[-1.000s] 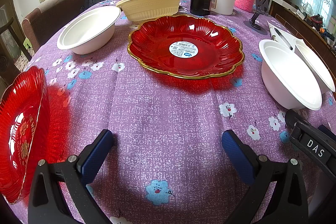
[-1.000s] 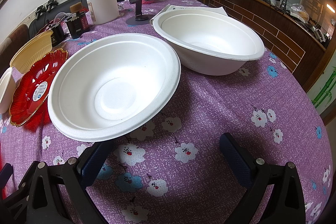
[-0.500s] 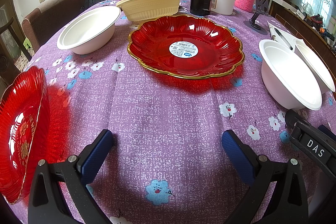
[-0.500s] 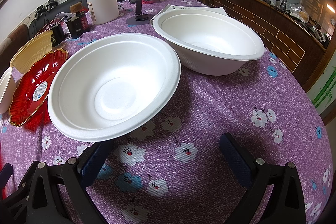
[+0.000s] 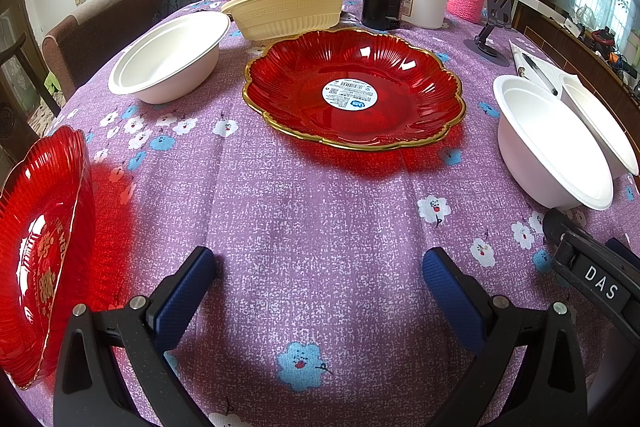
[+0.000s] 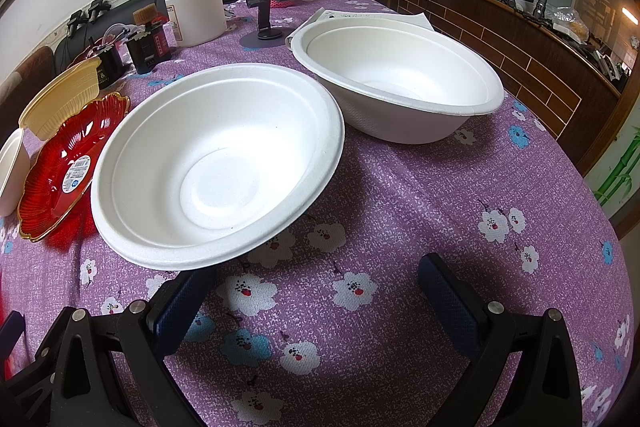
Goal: Organize plates and bowls
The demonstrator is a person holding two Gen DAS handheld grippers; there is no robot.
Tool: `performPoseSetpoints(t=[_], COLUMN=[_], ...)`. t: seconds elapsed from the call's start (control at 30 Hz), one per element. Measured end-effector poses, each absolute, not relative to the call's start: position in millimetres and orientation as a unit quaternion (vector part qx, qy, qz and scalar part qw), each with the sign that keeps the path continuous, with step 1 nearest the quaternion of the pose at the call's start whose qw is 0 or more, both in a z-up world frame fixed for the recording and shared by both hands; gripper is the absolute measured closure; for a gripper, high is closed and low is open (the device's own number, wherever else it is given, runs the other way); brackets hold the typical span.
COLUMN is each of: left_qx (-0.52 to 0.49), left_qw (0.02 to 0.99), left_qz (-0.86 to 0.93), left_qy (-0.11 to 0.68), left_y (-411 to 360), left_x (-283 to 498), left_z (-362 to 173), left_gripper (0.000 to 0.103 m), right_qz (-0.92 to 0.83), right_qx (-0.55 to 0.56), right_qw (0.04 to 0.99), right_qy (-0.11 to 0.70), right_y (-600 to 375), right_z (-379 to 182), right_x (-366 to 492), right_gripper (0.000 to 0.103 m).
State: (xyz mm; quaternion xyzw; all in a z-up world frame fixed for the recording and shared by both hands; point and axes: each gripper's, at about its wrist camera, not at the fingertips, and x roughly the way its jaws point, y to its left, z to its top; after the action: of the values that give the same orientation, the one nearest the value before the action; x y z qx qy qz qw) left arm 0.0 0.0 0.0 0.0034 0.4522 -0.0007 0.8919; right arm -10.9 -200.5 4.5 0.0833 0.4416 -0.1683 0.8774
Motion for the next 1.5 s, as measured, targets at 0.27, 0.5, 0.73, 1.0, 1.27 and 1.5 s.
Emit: performPoseSetpoints(t=[0.27, 0.5, 0.73, 1.0, 1.27, 1.5], left_qx=[0.003, 0.004, 0.017, 0.011, 0.013, 0.013], left_qw=[0.892, 0.887, 0.875, 0.882, 0.883, 0.884], left_qz=[0.002, -0.002, -0.022, -0.016, -0.018, -0.016], left_qy=[0.452, 0.462, 0.483, 0.471, 0.469, 0.467], left_y=[-0.3, -0.1, 0.1, 0.4, 1.3, 0.0], left_x=[-0.1, 0.6, 2.8, -6.4, -10.4, -13.2], left_z=[0.0, 0.5, 1.1, 0.4, 0.9, 1.4], left_gripper=[0.000, 0.000, 0.000, 0.000, 0.000, 0.000], right_qz=[-0.168, -0.164, -0.089, -0.086, -0.086, -0.088], right_qx=[0.083, 0.085, 0.062, 0.053, 0.053, 0.052], right_qw=[0.877, 0.877, 0.859, 0.869, 0.873, 0.875], right_qy=[0.442, 0.443, 0.500, 0.484, 0.477, 0.474], right_y=[-200.5, -203.9, -209.8, -207.4, -207.3, -205.8], right_z=[4.6, 7.1, 9.5, 8.7, 9.9, 10.1], right_x=[-11.2, -8.8, -8.1, -16.6, -20.6, -26.1], right_gripper=[0.001, 0.001, 0.001, 0.001, 0.001, 0.001])
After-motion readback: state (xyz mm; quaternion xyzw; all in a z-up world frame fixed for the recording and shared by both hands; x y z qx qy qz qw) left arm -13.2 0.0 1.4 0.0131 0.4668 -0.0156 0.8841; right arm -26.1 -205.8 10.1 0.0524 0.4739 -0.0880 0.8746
